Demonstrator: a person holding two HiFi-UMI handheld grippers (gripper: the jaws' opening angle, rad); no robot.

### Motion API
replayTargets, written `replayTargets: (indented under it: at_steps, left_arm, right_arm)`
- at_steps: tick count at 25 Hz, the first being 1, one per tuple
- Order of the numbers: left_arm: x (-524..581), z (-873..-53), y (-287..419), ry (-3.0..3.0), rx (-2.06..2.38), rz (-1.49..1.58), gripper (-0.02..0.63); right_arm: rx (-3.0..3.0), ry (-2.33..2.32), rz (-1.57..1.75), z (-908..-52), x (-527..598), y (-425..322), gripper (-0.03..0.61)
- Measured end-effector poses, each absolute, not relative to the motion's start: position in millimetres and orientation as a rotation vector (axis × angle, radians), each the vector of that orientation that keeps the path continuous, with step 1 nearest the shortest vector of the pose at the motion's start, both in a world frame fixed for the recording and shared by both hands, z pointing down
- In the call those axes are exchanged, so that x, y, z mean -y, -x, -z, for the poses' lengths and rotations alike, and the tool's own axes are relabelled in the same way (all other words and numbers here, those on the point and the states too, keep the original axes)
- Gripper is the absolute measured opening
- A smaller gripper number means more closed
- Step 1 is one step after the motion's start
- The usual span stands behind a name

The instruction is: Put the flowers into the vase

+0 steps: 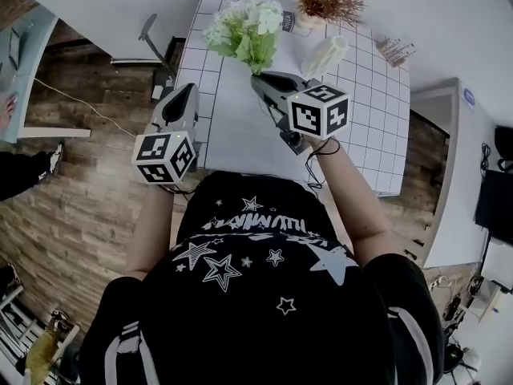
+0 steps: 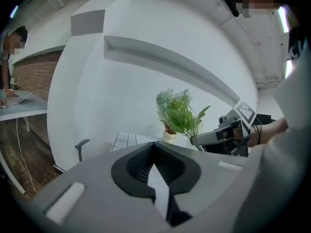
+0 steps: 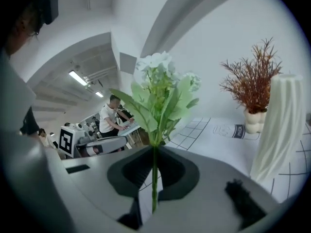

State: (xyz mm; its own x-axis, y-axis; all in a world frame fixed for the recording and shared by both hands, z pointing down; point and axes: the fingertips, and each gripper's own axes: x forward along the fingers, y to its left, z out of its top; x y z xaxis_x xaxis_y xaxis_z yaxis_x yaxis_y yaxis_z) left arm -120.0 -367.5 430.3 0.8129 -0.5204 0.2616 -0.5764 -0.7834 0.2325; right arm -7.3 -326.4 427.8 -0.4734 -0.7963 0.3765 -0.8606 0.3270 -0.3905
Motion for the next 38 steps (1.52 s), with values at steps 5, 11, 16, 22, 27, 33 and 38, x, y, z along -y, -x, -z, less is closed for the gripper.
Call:
replayTargets:
  at_steps: [5, 11, 16, 22, 27, 33, 38]
  left_arm:
    - [344.1, -425.3, 98.7, -2.729, 0.812, -0.284, 0.009]
    - [318.9, -419.1, 68.6, -2.764, 0.762, -0.289, 0.009]
    - [304.0, -408.2, 38.1, -2.803, 0.727, -0.268, 0.009]
    - [285.5, -389.3, 0.2, -2.872, 0.700, -0.239, 0.009]
    - [272.1, -376.1, -30.0, -2.901, 0.697, -0.221, 0.009]
    - [255.5, -369.8, -68.4, -2.919, 0.693, -0.223, 0.009]
    - [243.6, -370.5, -89.6, -2.909, 0.701, -0.214, 0.011]
  right_arm:
    - [2.592, -1.566, -0.717, -383.6, 302.0, -6.1, 0.031]
    - [2.657, -1.644, -0.617, -351.6, 271.0, -34.6, 0.031]
    - [2.684, -1.740, -0.569, -331.8, 248.3, -70.5, 0.031]
    - [2.764, -1.876, -0.499, -301.0, 222.4, -122.9, 0.031]
    - [2.749, -1.932, -0.446, -294.1, 203.6, -161.5, 0.031]
    - [2.796, -1.927, -0.435, -286.5, 189.4, -197.9, 0.031]
    - [2.832, -1.863, -0.396, -277.2, 189.7, -216.3, 0.031]
